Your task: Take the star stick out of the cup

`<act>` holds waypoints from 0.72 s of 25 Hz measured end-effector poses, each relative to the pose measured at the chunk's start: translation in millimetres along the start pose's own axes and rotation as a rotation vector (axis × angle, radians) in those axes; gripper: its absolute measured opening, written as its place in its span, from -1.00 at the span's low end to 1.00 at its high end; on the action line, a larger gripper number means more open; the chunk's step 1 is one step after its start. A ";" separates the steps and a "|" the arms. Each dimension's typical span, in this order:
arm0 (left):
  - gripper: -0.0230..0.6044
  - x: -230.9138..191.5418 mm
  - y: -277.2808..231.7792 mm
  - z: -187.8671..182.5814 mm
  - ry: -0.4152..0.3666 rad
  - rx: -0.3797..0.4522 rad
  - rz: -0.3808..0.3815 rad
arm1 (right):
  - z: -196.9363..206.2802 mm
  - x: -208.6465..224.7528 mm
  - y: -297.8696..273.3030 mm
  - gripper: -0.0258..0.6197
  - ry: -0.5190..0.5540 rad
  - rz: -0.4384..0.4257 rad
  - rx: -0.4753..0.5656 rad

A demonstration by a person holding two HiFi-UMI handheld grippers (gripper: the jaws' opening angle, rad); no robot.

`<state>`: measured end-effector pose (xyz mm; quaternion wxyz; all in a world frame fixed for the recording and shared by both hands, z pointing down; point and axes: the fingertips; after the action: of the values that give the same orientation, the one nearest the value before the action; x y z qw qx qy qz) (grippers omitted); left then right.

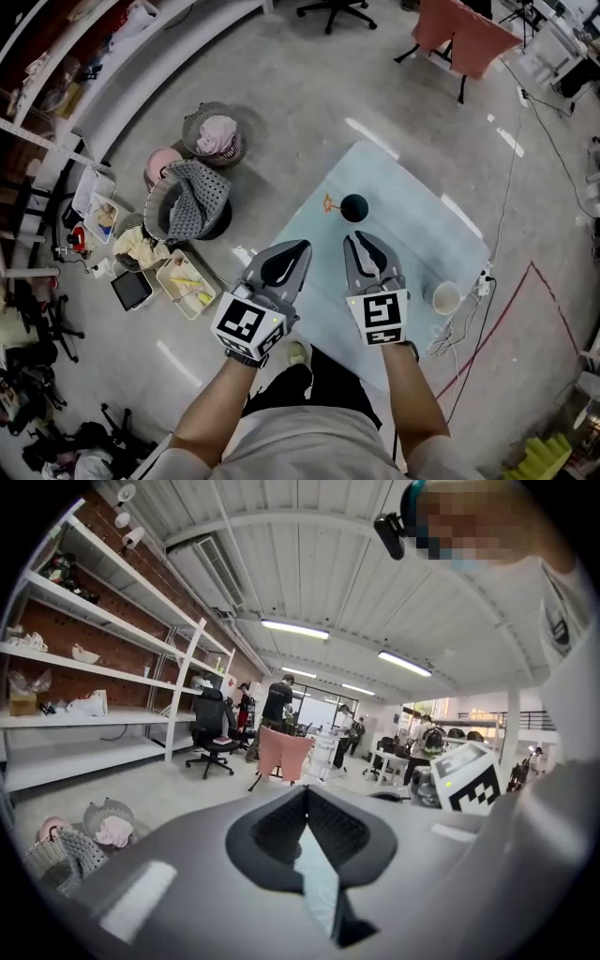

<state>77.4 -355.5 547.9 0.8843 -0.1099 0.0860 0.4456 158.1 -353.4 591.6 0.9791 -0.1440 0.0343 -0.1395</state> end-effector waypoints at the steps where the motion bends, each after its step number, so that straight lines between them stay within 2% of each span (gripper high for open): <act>1: -0.91 -4.6 -3.0 5.1 0.004 -0.008 -0.007 | 7.3 3.2 -7.4 -0.78 0.003 0.000 -0.011; 12: -0.91 -37.4 -27.1 51.0 0.047 -0.063 -0.053 | 83.7 11.4 -67.2 -0.78 0.155 -0.030 -0.151; 18: -0.91 -54.7 -37.3 62.9 0.070 -0.076 -0.068 | 107.6 12.5 -93.8 -0.78 0.203 -0.040 -0.211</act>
<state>78.7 -402.1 626.5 0.8906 -0.1619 0.0960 0.4140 156.9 -413.8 721.5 0.9469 -0.2320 0.1450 -0.1687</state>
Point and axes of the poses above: the fingertips, and each gripper's own axes: y backward along the fingers, x to its right, z out of its underside, and after that the axes turned 7 degrees about x, right-handed
